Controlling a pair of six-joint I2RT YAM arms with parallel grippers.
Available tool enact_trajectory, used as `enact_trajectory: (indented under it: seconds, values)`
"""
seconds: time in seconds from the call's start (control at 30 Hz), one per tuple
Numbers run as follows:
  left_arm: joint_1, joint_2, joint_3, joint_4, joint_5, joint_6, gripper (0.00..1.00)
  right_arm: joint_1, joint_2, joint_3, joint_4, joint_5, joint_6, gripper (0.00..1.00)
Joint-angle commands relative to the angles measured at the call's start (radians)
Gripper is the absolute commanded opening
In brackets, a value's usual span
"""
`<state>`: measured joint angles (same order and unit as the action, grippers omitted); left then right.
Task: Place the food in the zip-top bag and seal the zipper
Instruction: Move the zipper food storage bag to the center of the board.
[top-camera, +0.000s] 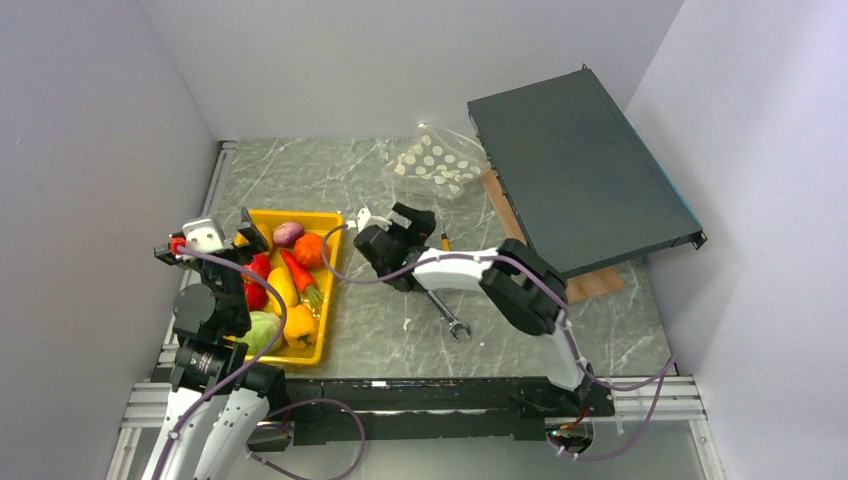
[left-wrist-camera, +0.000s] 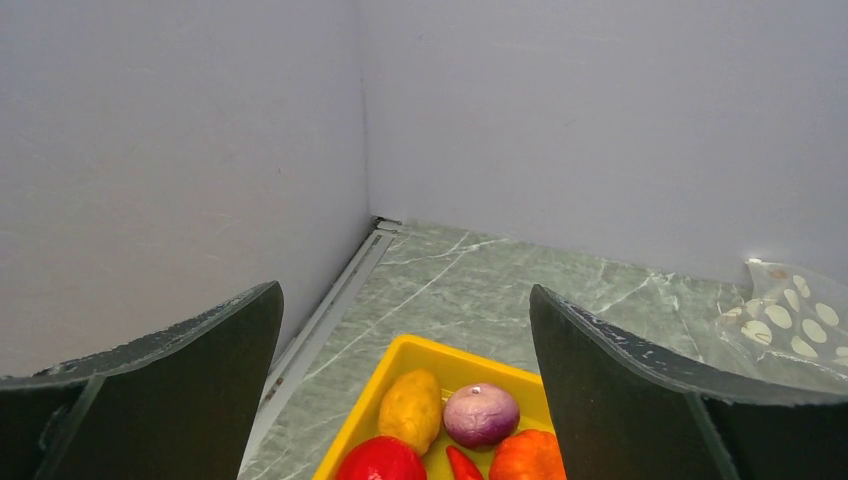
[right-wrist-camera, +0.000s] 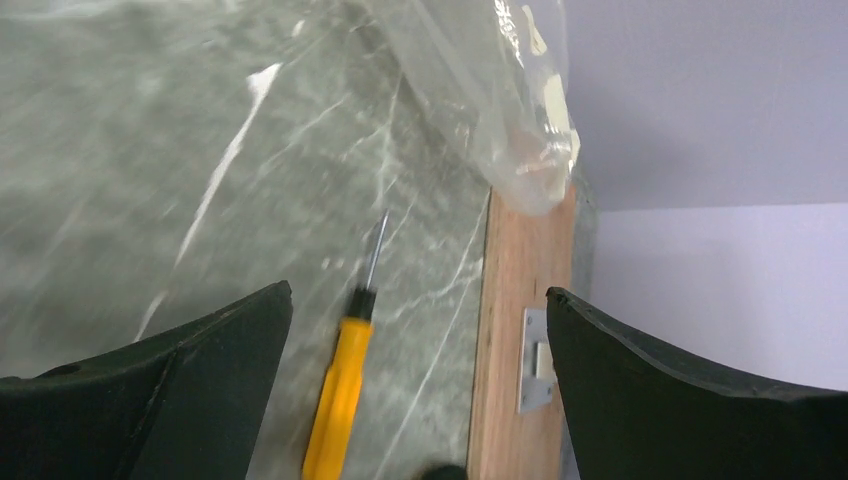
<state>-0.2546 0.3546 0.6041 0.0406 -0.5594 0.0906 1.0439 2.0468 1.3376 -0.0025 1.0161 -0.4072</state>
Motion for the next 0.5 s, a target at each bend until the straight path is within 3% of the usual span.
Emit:
enact_trajectory:
  seconds: [0.0, 0.17, 0.47]
  values:
    - [-0.001, -0.002, 0.002, 0.035, -0.016, 0.008, 0.99, -0.11, 0.151, 0.123, 0.301, 0.044, -0.279, 0.99]
    - [0.0, 0.016, 0.009, 0.031, -0.014, 0.006, 0.99, -0.213, 0.287, 0.239, 0.446, 0.049, -0.431, 0.99]
    - [0.013, 0.033, 0.016, 0.024, 0.026, -0.002, 0.99, -0.236, 0.348, 0.252, 0.606, 0.021, -0.614, 0.99]
